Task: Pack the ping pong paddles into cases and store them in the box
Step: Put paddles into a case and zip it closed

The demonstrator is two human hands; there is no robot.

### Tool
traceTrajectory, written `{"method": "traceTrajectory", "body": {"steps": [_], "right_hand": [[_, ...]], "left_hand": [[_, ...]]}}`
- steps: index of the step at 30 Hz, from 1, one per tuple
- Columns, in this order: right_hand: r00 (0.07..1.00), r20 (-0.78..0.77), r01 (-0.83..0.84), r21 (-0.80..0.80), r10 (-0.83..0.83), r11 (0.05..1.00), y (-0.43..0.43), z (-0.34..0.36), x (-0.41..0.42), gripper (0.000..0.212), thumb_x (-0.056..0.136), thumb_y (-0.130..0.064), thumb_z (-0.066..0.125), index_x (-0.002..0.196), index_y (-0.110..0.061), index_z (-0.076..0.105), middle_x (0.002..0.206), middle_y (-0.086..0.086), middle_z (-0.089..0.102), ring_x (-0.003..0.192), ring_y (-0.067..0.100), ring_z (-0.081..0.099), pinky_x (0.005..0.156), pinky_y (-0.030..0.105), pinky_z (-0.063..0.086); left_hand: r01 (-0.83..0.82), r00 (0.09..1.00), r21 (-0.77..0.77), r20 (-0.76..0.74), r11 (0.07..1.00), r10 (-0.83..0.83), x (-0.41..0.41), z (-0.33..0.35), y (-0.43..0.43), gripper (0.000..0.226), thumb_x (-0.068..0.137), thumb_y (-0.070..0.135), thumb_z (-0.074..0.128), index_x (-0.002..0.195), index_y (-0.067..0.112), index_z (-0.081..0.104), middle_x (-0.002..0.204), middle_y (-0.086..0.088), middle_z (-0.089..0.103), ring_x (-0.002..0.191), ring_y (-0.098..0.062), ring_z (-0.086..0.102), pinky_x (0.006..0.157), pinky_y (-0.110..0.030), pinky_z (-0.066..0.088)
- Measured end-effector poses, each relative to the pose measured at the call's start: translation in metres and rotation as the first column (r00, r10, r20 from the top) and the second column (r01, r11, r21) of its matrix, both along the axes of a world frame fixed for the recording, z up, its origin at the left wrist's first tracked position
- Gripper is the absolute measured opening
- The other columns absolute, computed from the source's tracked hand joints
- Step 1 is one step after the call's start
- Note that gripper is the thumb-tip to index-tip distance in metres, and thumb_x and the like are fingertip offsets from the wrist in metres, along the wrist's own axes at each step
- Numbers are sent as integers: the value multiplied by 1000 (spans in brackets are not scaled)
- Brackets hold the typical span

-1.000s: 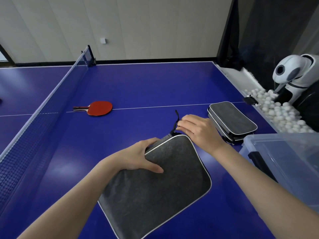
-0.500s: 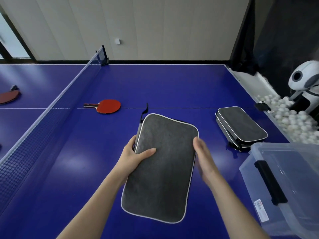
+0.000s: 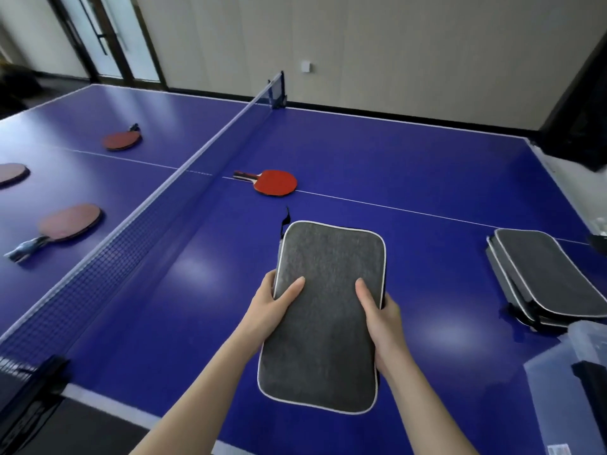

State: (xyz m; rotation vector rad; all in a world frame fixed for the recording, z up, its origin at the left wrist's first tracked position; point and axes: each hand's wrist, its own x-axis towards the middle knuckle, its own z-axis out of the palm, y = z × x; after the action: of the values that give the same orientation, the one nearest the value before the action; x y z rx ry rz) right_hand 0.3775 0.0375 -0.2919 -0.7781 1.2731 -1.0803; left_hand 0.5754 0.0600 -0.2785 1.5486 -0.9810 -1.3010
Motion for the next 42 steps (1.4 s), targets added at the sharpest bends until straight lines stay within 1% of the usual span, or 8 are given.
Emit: {"method": "traceTrajectory", "body": {"steps": [10,19,22,26,30,35,39,42], "right_hand": [[989,-44,-137,71,141,988,-6,-29,153,36,76,-54,71,100,-28,67,93,-12,75,79,5,72,60,24,57],[988,-106,-90,174,110,981,-14,-75,325,42,77,-54,70,102,-20,67,100,-3,73,94,18,69,87,44,56],[983,-150,-83,170,109,982,-15,-88,362,46,75,-52,73,108,-25,55,104,-7,68,95,13,66,87,41,55],[959,-219,-133,213,180,968,-12,-106,391,54,75,-43,77,116,-25,47,110,-7,62,98,10,62,86,36,54],[896,-389,-131,233,216,964,-12,-124,406,56,76,-39,77,118,-17,48,118,1,51,104,18,56,91,38,50],[823,-512,-134,242,244,961,-11,-137,416,59,77,-37,77,120,-9,49,116,3,39,95,15,48,80,25,39],[781,-562,-142,265,272,954,-9,-145,419,58,76,-38,77,118,-7,52,115,5,41,112,24,49,90,30,43],[759,-581,-155,276,293,949,-7,-147,418,57,77,-40,76,115,-6,53,113,4,38,112,25,49,94,33,44]], "left_hand": [[-200,970,50,148,979,191,143,-35,22,48,78,64,62,114,33,56,108,13,67,98,-7,65,90,-37,54],[-172,904,158,416,972,93,314,-61,-1,42,82,57,63,94,17,66,103,-7,66,95,-22,64,90,-43,50],[-211,879,169,463,963,112,348,-77,-6,47,80,55,67,107,17,63,108,-1,64,96,-17,60,84,-34,46],[-229,888,222,447,948,110,375,-102,-9,64,77,52,72,127,18,52,115,4,60,96,-12,53,81,-27,40],[-184,899,287,436,940,43,386,-126,-12,65,77,50,73,130,18,51,120,0,59,104,-17,55,87,-30,43],[-173,870,289,492,942,9,389,-145,-10,64,80,47,72,129,12,51,123,-6,56,113,-23,53,98,-37,43],[-160,830,247,558,956,-5,390,-151,-8,66,81,47,70,132,9,49,126,-5,44,105,-17,47,91,-28,37],[-150,766,208,642,967,-19,391,-155,-7,67,81,49,69,131,9,50,125,-6,47,117,-23,41,101,-36,35]]}}
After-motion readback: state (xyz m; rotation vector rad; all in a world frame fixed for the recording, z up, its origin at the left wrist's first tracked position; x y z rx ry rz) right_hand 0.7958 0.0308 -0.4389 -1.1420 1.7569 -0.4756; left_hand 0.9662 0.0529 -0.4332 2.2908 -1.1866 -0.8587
